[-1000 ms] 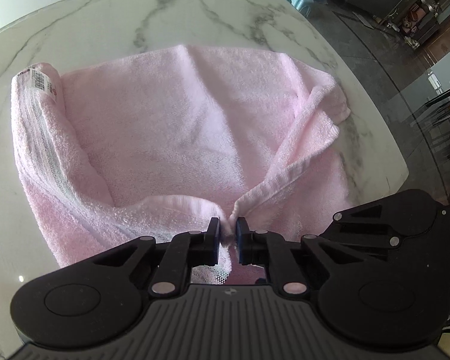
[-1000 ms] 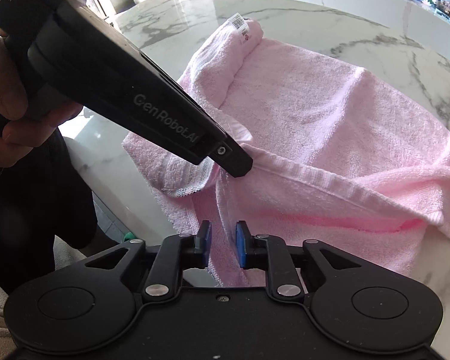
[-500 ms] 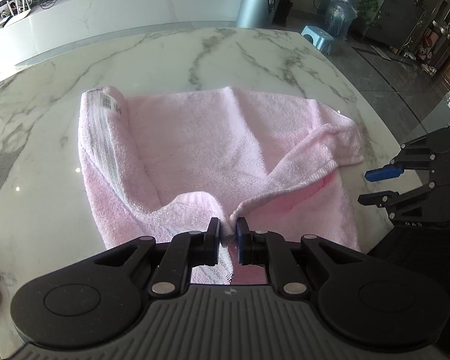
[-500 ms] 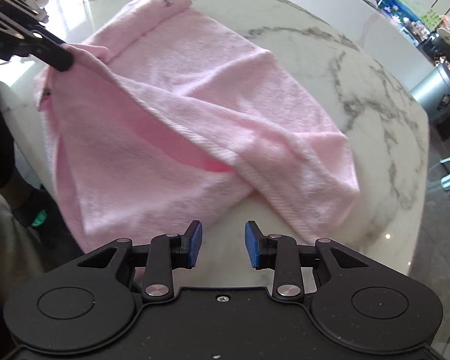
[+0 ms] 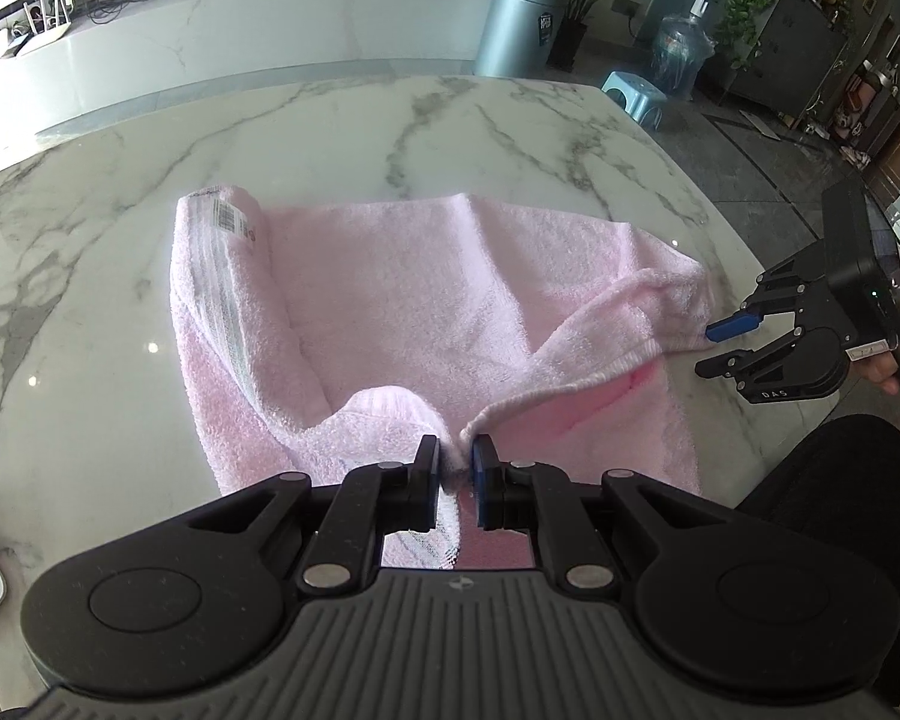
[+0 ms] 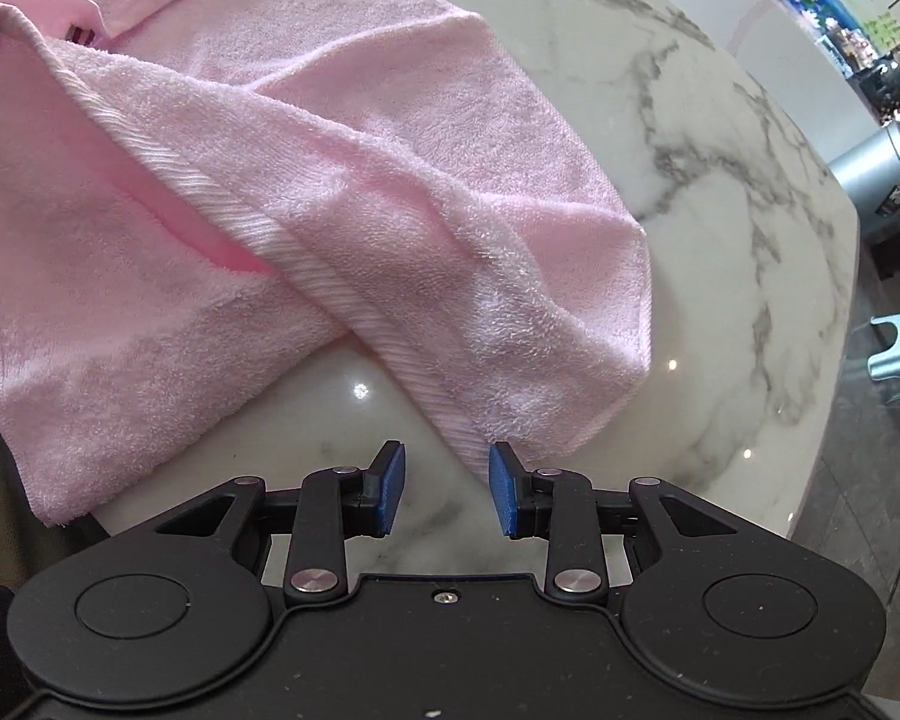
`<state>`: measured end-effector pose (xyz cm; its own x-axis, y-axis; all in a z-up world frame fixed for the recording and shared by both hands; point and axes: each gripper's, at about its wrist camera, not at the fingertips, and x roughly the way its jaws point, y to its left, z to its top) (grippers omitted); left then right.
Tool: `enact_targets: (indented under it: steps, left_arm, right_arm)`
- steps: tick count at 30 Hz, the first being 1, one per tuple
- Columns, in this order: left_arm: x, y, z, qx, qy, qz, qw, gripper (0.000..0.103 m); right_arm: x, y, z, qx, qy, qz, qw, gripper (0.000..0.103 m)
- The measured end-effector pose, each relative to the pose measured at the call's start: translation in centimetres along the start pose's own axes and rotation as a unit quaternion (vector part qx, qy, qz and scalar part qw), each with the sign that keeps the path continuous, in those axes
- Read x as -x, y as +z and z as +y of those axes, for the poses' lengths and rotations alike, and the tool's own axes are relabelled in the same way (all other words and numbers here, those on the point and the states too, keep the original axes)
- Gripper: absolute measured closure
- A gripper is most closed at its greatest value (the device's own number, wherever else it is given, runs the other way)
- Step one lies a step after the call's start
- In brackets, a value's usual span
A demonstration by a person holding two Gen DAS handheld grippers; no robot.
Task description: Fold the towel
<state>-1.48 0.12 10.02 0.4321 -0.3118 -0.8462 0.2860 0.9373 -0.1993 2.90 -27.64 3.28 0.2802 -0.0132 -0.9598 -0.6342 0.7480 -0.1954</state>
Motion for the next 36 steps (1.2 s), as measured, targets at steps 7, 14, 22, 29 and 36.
enact_targets:
  steps: [7, 14, 22, 29, 36]
  left_arm:
    - [0.3, -0.3, 0.1, 0.001, -0.003, -0.004, 1.0, 0.093]
    - [1.5, -0.9, 0.6, 0.005, 0.007, -0.017, 0.9998, 0.093]
    - [3.6, -1.9, 1.9, 0.039, 0.02, -0.042, 0.9982, 0.093]
    - [6.2, -3.5, 3.7, 0.067, 0.043, -0.066, 0.9946, 0.093]
    - [7.5, -5.2, 7.0, 0.102, 0.051, -0.078, 0.9904, 0.093]
  right_arm:
    - [-0.8, 1.1, -1.5, -0.012, 0.028, 0.023, 0.999, 0.101]
    - [1.3, 2.8, -0.9, 0.027, 0.003, 0.017, 0.999, 0.102]
    - [6.6, 9.1, 0.4, 0.105, -0.043, -0.018, 0.993, 0.103]
    - [8.8, 16.3, 3.3, 0.181, -0.057, -0.049, 0.981, 0.103]
    - [6.0, 23.7, 7.6, 0.264, -0.012, -0.069, 0.962, 0.102]
